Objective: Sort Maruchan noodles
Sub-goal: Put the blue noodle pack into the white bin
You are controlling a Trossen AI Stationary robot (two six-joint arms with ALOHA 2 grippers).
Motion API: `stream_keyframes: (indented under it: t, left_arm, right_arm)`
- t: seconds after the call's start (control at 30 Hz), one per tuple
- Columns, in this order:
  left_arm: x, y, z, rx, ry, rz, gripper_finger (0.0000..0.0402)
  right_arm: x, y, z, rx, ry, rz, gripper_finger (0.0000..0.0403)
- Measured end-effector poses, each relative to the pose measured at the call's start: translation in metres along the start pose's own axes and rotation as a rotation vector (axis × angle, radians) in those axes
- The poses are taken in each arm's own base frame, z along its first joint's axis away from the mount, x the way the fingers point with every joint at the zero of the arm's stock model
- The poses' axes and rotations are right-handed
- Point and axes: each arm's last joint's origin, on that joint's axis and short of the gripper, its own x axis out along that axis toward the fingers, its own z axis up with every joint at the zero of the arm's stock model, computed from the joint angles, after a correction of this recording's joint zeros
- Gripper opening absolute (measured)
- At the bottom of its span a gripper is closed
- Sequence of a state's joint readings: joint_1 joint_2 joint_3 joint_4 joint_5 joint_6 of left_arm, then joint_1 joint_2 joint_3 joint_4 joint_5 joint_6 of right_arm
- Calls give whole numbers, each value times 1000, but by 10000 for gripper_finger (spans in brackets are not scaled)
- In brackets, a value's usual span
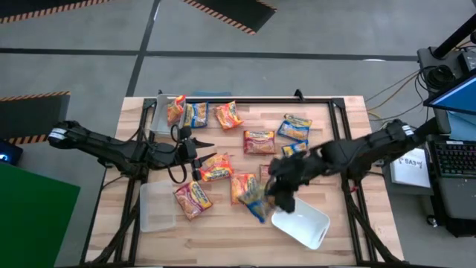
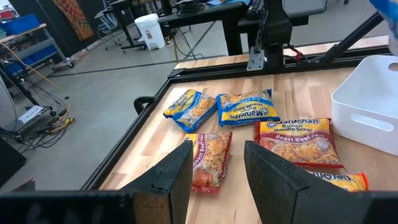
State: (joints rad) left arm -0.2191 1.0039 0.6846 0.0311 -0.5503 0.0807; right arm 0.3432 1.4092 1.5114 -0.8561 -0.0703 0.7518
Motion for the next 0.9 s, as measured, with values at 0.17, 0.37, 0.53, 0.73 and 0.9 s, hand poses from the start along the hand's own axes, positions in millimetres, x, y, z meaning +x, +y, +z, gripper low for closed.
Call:
stream_keyframes:
  t: [0.17, 0.37, 0.53, 0.73, 0.9]
  left_arm:
    - [0, 0, 0, -3, 0, -1, 127]
    - [0, 0, 0, -12, 0, -2, 127]
    - [0, 0, 0, -11, 0, -2, 127]
    - [0, 0, 0, -12, -1, -2, 127]
    - [0, 0, 0, -14, -4, -2, 127]
  right_arm:
    - [14, 17, -24, 159, 290, -155, 11]
    - [22, 34, -53, 320, 596, -375, 11]
    - [29, 43, -69, 345, 659, -471, 11]
    - [47, 44, -76, 262, 591, -566, 11]
    - [49, 39, -73, 170, 494, -621, 11]
